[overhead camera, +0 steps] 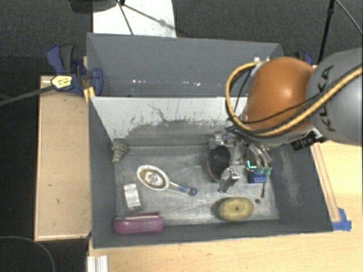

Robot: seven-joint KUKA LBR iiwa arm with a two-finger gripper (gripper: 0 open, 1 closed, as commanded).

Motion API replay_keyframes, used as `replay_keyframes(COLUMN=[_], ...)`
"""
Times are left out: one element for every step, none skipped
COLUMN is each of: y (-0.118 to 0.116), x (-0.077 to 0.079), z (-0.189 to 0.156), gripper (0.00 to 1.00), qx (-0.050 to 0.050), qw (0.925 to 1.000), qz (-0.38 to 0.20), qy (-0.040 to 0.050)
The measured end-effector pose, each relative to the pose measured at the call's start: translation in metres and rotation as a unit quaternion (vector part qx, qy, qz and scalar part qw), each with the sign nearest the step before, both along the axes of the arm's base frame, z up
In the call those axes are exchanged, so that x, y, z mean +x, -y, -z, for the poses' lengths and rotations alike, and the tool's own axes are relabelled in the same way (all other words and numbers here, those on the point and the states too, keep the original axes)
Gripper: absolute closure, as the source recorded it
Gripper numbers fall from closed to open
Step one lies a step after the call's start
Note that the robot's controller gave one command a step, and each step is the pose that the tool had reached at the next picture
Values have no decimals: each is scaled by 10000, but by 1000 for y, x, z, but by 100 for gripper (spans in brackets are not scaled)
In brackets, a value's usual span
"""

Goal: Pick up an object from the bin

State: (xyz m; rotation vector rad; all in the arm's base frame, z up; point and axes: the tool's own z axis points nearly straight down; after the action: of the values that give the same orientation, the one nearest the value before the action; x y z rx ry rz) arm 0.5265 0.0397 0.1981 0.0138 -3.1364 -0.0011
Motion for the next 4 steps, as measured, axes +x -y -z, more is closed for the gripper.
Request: replay_keyframes(y=[-66,-116,-116,-126], x=[20,13,5,-8], z=[129,97,96,128], gripper=[0,0,0,0], qx=[6,17,-3,-1], qw=[10000,9964,9933,9842], qz=[-40,842,1153,1773], qy=[31,50,17,35])
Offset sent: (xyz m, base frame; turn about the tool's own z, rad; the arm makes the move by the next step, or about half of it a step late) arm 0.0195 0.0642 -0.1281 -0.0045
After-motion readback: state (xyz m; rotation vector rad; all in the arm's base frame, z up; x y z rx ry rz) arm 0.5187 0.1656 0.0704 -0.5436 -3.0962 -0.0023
